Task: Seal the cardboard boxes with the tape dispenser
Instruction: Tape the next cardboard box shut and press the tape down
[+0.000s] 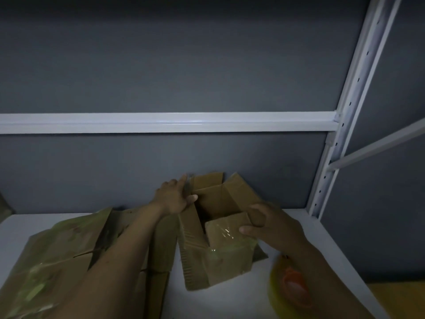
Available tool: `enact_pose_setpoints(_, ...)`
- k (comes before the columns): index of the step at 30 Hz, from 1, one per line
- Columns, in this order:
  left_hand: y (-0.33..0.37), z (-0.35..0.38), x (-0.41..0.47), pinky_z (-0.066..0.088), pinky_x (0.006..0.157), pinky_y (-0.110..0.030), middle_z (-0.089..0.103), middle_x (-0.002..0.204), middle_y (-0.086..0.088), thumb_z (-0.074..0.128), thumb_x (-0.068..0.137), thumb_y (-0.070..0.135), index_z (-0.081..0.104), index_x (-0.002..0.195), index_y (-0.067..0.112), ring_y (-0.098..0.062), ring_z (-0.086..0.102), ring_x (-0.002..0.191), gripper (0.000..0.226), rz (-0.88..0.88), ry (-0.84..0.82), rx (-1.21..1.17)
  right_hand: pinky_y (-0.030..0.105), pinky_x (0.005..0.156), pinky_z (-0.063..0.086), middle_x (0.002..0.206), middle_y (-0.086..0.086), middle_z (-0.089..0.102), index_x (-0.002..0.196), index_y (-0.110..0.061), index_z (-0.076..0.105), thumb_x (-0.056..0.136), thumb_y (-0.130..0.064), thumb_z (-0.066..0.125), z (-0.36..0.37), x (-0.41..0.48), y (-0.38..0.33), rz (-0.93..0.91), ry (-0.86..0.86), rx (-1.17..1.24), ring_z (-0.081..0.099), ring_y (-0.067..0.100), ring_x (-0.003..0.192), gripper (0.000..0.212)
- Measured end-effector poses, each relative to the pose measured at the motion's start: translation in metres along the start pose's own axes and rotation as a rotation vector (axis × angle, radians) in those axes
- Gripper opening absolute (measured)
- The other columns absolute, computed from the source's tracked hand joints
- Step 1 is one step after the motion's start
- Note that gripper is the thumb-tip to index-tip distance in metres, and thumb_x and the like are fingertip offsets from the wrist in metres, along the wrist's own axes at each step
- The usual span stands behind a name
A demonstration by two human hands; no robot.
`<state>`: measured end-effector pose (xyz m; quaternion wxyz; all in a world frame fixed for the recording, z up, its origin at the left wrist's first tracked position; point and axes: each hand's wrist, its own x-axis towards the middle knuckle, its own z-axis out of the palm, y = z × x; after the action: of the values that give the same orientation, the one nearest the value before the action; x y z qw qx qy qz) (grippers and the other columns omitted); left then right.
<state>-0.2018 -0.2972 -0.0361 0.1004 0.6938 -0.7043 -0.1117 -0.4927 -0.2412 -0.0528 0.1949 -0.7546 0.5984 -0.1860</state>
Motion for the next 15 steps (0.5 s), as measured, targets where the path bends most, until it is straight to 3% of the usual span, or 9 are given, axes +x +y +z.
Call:
enact_pose_setpoints(2,-0.002,0.001,0.005,0.023,0.115,-0.048,0.027,0.15,-0.015,0.046,0.091,0.063,0.02,0.153,0.033,-0.038,0.023,0.139,0.074,-0.018,-0.057,-0.004,0.031,0.088,0.037,0.148,-0.013,0.029,0.138,-0.04,0.035,0.07,-0.078,0.058,0.005,0.001,-0.003,0.007,0.043,-0.061,0.044,0.012,0.124,0.082)
enact_pose_setpoints(5,-0.006,0.01,0.006,0.018,0.117,-0.046,0.028,0.144,-0.008,0.048,0.09,0.064,0.045,0.134,0.052,-0.032,0.019,0.138,0.046,0.016,-0.071,-0.126,0.029,0.08,0.036,0.146,-0.013,0.029,0.136,-0.037,0.037,0.076,-0.072,0.056,0.011,0.001,-0.006,-0.03,0.12,-0.162,0.046,0.011,0.119,0.073)
enact_pose_setpoints(9,-0.013,0.021,0.01,0.006,0.119,-0.045,0.009,0.159,0.003,0.042,0.095,0.057,0.056,0.124,0.05,-0.024,-0.001,0.146,0.032,0.054,-0.047,-0.237,0.026,0.082,0.037,0.149,-0.011,0.028,0.145,-0.033,0.028,0.084,-0.056,0.061,0.017,0.002,-0.004,-0.121,0.163,-0.054,0.043,0.009,0.122,0.072)
enact_pose_setpoints(12,-0.014,0.026,0.016,0.013,0.12,-0.034,0.026,0.156,0.003,0.043,0.101,0.042,0.062,0.124,0.034,-0.02,0.018,0.146,0.031,0.087,-0.007,-0.406,0.013,0.089,0.03,0.145,-0.017,0.029,0.151,-0.034,0.01,0.087,-0.037,0.066,0.019,0.004,-0.008,-0.234,0.191,0.09,0.032,-0.005,0.122,0.085)
enact_pose_setpoints(15,-0.005,0.022,0.017,0.026,0.111,-0.025,0.047,0.141,0.001,0.04,0.104,0.03,0.069,0.114,0.022,-0.016,0.042,0.13,0.032,0.054,0.011,-0.527,0.007,0.096,0.029,0.139,-0.022,0.033,0.15,-0.035,0.016,0.088,-0.031,0.066,0.021,0.007,-0.017,-0.251,0.13,0.209,0.034,-0.006,0.124,0.079)
